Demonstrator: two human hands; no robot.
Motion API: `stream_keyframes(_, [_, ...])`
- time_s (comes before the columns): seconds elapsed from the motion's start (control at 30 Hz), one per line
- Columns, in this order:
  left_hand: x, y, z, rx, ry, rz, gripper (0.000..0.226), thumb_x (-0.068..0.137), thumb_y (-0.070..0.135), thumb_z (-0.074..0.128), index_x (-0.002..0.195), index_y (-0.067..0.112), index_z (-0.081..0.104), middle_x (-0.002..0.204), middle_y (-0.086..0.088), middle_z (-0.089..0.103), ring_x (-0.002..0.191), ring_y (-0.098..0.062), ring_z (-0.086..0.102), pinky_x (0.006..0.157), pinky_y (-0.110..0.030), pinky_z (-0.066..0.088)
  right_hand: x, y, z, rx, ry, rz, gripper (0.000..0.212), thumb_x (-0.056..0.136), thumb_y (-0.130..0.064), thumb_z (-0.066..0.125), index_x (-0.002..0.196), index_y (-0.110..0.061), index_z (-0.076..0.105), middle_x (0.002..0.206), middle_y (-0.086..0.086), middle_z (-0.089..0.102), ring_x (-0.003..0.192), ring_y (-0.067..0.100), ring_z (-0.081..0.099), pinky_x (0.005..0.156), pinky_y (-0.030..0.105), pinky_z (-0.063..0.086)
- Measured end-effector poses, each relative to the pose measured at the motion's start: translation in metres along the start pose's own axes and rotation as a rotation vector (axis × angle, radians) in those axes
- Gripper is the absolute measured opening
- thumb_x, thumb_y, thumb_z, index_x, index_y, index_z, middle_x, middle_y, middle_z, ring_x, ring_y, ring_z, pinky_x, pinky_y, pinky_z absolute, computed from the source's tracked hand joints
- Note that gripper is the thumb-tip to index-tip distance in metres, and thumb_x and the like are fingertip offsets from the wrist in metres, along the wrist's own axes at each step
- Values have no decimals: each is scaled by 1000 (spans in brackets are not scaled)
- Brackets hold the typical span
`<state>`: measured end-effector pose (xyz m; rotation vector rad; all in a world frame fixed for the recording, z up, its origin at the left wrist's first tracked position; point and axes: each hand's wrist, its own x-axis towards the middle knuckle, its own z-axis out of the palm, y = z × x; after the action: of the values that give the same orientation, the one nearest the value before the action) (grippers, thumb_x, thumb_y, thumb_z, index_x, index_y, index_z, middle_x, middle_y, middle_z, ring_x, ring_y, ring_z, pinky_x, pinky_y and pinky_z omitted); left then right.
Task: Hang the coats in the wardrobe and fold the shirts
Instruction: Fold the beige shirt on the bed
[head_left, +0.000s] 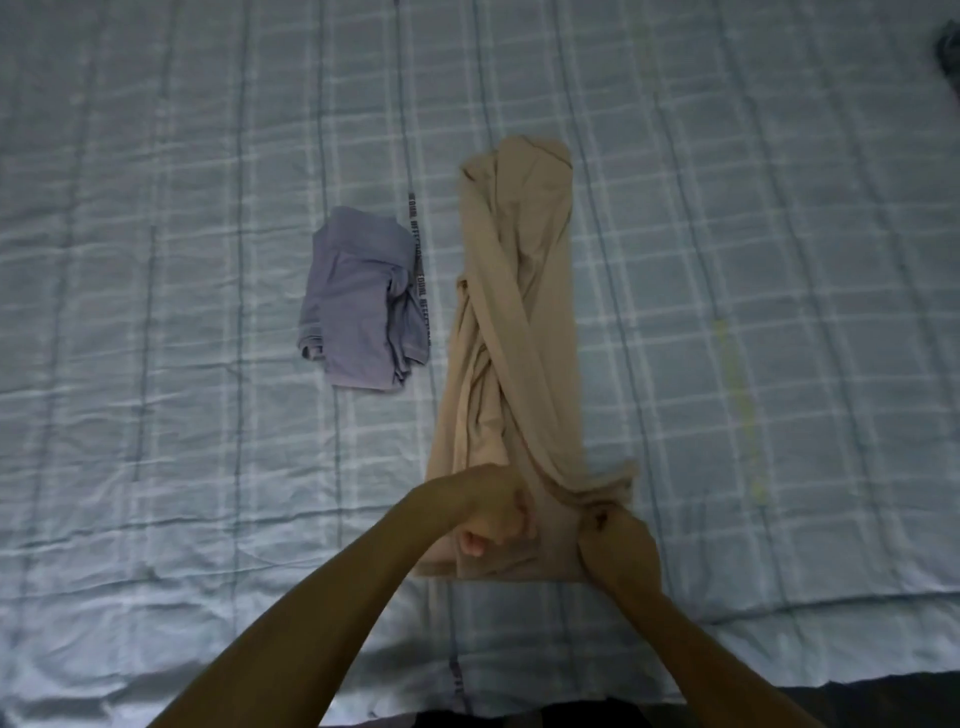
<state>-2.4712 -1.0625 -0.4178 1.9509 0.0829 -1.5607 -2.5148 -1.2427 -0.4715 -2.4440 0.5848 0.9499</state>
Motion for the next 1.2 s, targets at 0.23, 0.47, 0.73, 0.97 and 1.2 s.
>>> stream_keyframes(0.23, [25, -49, 4, -260, 623, 98, 15, 90, 16, 53, 94, 16, 68, 84, 9, 61, 78, -9, 57, 60, -7, 38, 11, 0, -8, 332, 364, -57, 15, 91, -11, 50, 101, -9, 60, 104, 12, 62, 92, 29, 57, 75, 27, 38])
stream_keyframes(0.47, [40, -48, -33, -609, 853, 140, 14, 94, 14, 49, 100, 19, 61, 92, 4, 62, 88, -20, 61, 74, -26, 48, 40, -7, -3, -186, 319, -562, 58, 76, -48, 42, 120, -15, 59, 118, 11, 62, 120, 34, 51, 105, 49, 25])
stream_keyframes(0.73, [54, -20, -93, -649, 1079, 142, 15, 94, 22, 50, 108, 17, 54, 102, -3, 63, 92, -24, 61, 82, -33, 50, 0, -34, 2, -235, 12, -571, 33, 83, -45, 48, 110, -29, 58, 100, 0, 69, 92, 26, 65, 76, 32, 47])
stream_keyframes(0.97, [81, 5, -177, -474, 1155, 115, 42, 94, 20, 52, 132, 5, 45, 122, -14, 54, 101, -24, 57, 85, -31, 48, -1, -27, 1, -237, -272, -531, 48, 80, -68, 37, 124, -53, 50, 120, -6, 65, 111, 16, 59, 90, 25, 45])
stream_keyframes(1.2, [116, 17, -242, -578, 1064, -24, 59, 91, 30, 51, 142, 9, 30, 134, -15, 48, 117, -32, 51, 97, -38, 45, 54, -49, -1, -109, 279, -773, 18, 84, -37, 46, 83, -26, 61, 82, -3, 58, 75, 18, 55, 63, 28, 46])
